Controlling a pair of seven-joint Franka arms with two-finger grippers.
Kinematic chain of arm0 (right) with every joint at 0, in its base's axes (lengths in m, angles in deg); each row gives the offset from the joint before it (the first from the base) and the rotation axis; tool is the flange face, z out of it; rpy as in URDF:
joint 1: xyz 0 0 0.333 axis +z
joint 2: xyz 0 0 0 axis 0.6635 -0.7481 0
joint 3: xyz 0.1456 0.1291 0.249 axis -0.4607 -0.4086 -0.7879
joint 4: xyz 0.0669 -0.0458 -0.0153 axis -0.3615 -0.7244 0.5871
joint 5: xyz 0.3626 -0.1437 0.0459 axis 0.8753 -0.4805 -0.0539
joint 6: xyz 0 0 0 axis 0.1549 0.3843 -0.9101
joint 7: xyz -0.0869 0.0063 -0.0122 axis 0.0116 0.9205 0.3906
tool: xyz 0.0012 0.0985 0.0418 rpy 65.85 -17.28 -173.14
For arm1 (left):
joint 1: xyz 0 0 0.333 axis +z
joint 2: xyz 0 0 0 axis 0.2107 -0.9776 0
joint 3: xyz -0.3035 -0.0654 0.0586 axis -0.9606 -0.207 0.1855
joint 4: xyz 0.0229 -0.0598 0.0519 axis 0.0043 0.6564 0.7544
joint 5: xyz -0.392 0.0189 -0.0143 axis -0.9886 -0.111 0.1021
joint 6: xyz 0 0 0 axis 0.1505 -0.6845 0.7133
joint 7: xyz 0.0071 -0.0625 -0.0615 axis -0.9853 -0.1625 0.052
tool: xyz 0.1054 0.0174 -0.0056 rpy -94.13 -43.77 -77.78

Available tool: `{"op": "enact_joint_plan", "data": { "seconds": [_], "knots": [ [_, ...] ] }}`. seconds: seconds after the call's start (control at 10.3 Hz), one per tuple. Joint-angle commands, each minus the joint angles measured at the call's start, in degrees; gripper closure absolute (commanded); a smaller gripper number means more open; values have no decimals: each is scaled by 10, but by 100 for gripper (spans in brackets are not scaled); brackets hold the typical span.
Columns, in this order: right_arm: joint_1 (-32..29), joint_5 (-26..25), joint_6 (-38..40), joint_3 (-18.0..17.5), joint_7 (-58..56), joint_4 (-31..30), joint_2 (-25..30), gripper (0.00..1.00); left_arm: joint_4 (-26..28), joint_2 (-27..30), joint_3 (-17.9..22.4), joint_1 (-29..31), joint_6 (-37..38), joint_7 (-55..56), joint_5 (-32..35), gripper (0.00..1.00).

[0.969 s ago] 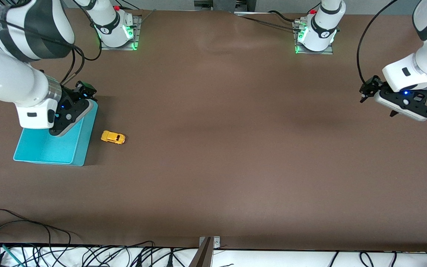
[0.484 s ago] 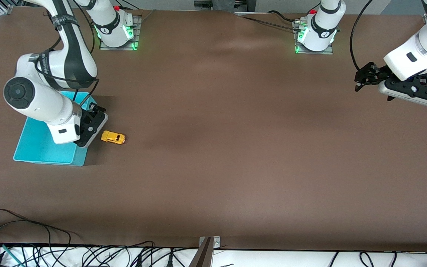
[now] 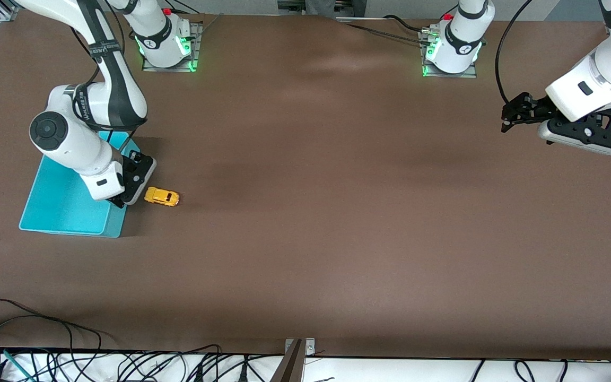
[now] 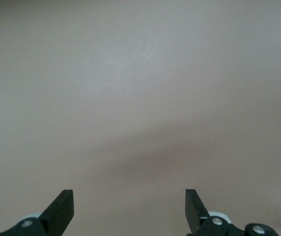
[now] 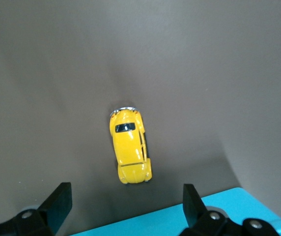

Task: Wind up and store yellow beetle car
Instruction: 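Lower the right gripper onto the yellow car and grasp it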

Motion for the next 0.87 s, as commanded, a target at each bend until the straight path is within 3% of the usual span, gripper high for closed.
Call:
{"op": "enact_joint_plan", "data": {
  "seconds": [0.0,0.39,0.78],
  "knots": [
    [0,2,-71,-1,-20,-60,12,0,-23,-9,8,-1,17,6,-12,0],
    [12,-2,-192,-5,-43,-112,6,0,-29,-10,8,1,18,8,-12,0],
    [16,-2,-224,-5,-54,-109,-14,0,-29,-12,8,2,19,7,-12,0]
  ]
}}
